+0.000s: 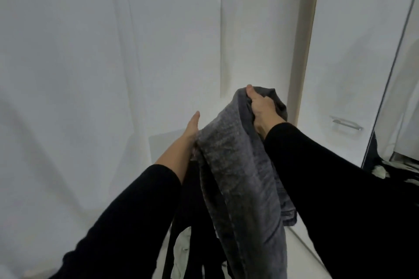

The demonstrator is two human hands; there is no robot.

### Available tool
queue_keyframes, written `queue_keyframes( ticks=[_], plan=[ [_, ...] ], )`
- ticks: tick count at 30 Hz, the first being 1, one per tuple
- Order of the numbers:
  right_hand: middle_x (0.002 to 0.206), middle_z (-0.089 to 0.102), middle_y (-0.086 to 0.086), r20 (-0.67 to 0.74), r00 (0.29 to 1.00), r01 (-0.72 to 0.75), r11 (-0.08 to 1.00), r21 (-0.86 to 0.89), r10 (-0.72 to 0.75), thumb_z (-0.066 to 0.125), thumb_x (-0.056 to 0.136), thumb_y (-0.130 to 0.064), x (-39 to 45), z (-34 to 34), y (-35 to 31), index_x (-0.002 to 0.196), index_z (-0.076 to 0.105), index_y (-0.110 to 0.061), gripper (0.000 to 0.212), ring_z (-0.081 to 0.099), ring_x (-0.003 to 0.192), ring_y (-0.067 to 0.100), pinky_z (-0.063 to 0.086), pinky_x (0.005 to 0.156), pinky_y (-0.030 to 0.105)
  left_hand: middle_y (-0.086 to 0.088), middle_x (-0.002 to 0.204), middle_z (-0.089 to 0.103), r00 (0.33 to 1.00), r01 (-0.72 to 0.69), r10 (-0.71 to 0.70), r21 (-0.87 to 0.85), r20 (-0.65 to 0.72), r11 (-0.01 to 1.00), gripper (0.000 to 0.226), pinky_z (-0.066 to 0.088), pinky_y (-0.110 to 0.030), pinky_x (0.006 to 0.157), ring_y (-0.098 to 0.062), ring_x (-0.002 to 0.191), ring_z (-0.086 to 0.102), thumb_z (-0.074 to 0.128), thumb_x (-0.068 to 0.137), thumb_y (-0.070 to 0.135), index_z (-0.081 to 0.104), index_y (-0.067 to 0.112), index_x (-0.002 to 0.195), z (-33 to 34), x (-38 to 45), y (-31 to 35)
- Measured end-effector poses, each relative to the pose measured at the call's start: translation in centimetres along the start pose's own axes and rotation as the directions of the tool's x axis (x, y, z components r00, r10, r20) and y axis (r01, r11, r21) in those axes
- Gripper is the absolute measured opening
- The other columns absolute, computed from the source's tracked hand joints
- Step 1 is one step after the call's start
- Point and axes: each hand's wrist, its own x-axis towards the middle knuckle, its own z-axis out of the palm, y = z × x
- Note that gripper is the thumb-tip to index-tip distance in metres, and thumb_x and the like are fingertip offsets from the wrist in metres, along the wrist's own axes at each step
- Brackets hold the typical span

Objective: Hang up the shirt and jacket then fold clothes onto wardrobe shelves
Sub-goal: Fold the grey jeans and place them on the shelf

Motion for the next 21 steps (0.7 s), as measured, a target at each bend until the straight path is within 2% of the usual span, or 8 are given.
queue_keyframes(
  ticks=[3, 5, 7, 10, 12, 14, 18, 21],
  plan=[
    [0.131, 0.053, 0.012, -0.054, 0.998, 0.022, 0.999, -0.031, -0.024, 0.058, 0.091, -0.039, 0.4, -1.2, 0.1, 0.14, 0.037, 0.0, 0.065, 0.053, 0.117, 0.031, 0.044, 0.103, 0.042, -0.018, 0.117, 0.061, 0.994, 0.106, -0.104, 0.316, -0.023, 0.943, 0.097, 0.044, -0.044, 0.096, -0.034, 0.108, 0.058, 0.037, 0.068, 0.087, 0.059, 0.004, 0.114, -0.9, 0.5, 0.2],
    [0.129, 0.055, 0.012, -0.076, 0.997, 0.021, 0.999, -0.038, -0.024, 0.057, 0.093, -0.037, 0.6, -2.2, 0.3, 0.136, 0.042, -0.001, 0.058, 0.054, 0.114, 0.031, 0.045, 0.101, 0.042, -0.016, 0.121, 0.059, 0.99, 0.139, -0.138, 0.444, -0.035, 0.885, 0.102, 0.041, -0.053, 0.1, -0.038, 0.113, 0.054, 0.042, 0.06, 0.089, 0.056, 0.007, 0.12, -0.9, 0.4, 0.7],
    [0.128, 0.055, 0.011, -0.091, 0.996, 0.017, 0.999, -0.045, -0.021, 0.057, 0.093, -0.037, 0.7, -3.0, 0.5, 0.134, 0.044, -0.001, 0.056, 0.054, 0.114, 0.031, 0.045, 0.102, 0.043, -0.013, 0.136, 0.049, 0.989, 0.132, -0.146, 0.556, -0.019, 0.821, 0.098, 0.034, -0.06, 0.103, -0.04, 0.124, 0.046, 0.052, 0.064, 0.08, 0.042, 0.012, 0.134, -0.5, 0.4, 1.3],
    [0.128, 0.056, 0.009, -0.057, 0.998, 0.001, 0.997, -0.076, -0.005, 0.06, 0.089, -0.043, 1.0, -4.2, 0.8, 0.132, 0.048, -0.003, 0.06, 0.055, 0.109, 0.028, 0.045, 0.102, 0.045, -0.009, 0.146, 0.035, 0.986, 0.064, -0.15, 0.655, 0.076, 0.753, 0.076, 0.027, -0.062, 0.107, -0.037, 0.132, 0.037, 0.061, 0.082, 0.05, 0.026, 0.023, 0.143, 0.4, -0.1, 1.5],
    [0.127, 0.057, 0.007, -0.011, 1.0, -0.028, 0.996, -0.089, 0.027, 0.062, 0.087, -0.047, 1.1, -5.0, 0.7, 0.134, 0.048, -0.005, 0.064, 0.056, 0.106, 0.026, 0.046, 0.101, 0.045, -0.011, 0.142, 0.04, 0.987, -0.016, -0.086, 0.609, 0.138, 0.793, 0.067, 0.032, -0.058, 0.107, -0.034, 0.128, 0.042, 0.059, 0.089, 0.033, 0.026, 0.014, 0.144, 0.8, 0.0, 1.3],
    [0.127, 0.057, 0.007, 0.022, 0.998, -0.054, 0.993, -0.101, 0.057, 0.061, 0.085, -0.05, 1.3, -5.9, 0.4, 0.135, 0.047, -0.006, 0.068, 0.057, 0.107, 0.026, 0.048, 0.099, 0.046, -0.012, 0.131, 0.052, 0.985, -0.148, 0.089, 0.452, 0.15, 0.88, 0.054, 0.046, -0.047, 0.095, -0.029, 0.115, 0.053, 0.054, 0.094, 0.028, 0.037, 0.004, 0.139, 1.0, 0.0, 1.3],
    [0.131, 0.055, 0.007, 0.128, 0.986, -0.078, 0.97, -0.228, 0.11, 0.059, 0.08, -0.061, 0.9, -6.5, 0.4, 0.137, 0.044, -0.009, 0.078, 0.055, 0.115, 0.027, 0.051, 0.091, 0.042, -0.008, 0.118, 0.058, 0.929, -0.363, 0.37, 0.166, -0.015, 0.917, 0.04, 0.048, -0.03, 0.066, -0.019, 0.089, 0.059, 0.041, 0.1, 0.03, 0.046, 0.007, 0.132, 2.1, 0.1, 1.5],
    [0.125, 0.062, 0.009, 0.227, 0.962, -0.108, 0.974, -0.197, 0.153, 0.056, 0.076, -0.068, 0.3, -5.9, 0.7, 0.132, 0.05, -0.011, 0.079, 0.059, 0.111, 0.025, 0.051, 0.079, 0.033, -0.008, 0.126, 0.056, 0.885, -0.449, 0.451, 0.046, -0.112, 0.892, 0.038, 0.05, -0.029, 0.067, -0.019, 0.094, 0.057, 0.038, 0.101, 0.031, 0.046, 0.011, 0.132, 2.7, 0.6, 1.9]
  ],
)
